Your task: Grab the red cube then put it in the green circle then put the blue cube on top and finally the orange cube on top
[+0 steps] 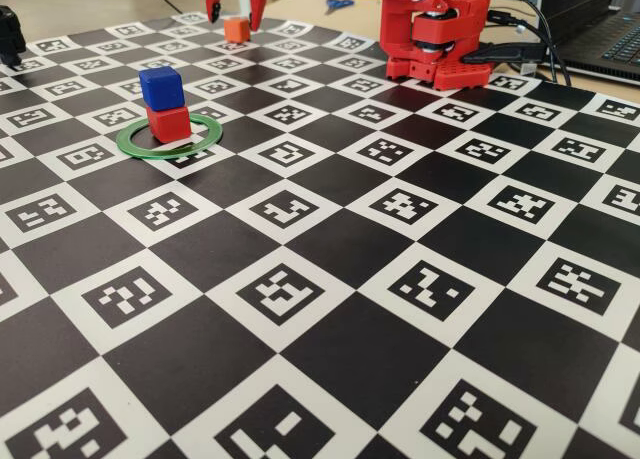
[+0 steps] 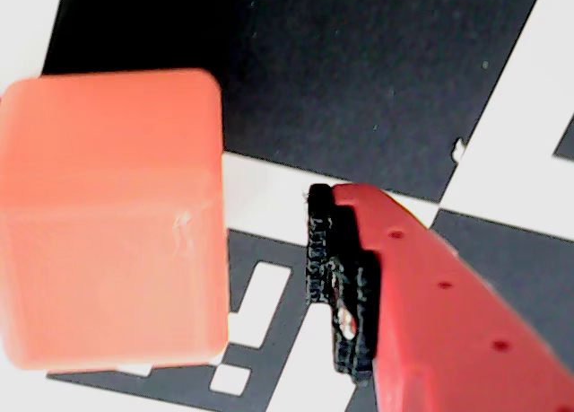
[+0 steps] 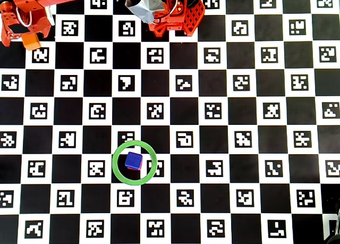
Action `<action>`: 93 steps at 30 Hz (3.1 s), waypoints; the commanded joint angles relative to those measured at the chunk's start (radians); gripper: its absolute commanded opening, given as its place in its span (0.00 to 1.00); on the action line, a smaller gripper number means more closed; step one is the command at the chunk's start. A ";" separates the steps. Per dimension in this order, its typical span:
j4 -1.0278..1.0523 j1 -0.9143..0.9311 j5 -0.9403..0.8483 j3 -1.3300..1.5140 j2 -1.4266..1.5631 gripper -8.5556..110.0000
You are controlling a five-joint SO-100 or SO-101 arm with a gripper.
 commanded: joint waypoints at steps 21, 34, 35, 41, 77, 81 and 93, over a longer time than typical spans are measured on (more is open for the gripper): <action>-0.021 0.006 -0.005 -0.074 0.023 0.30; -0.020 0.005 -0.012 -0.064 0.031 0.20; -0.020 0.005 -0.012 -0.064 0.032 0.20; -0.003 0.003 -0.029 -0.063 0.064 0.18; 0.543 -0.646 -0.094 -0.600 0.325 0.16; 0.541 -0.721 -0.084 -0.615 0.325 0.16; 0.515 -0.957 -0.038 -0.618 0.321 0.16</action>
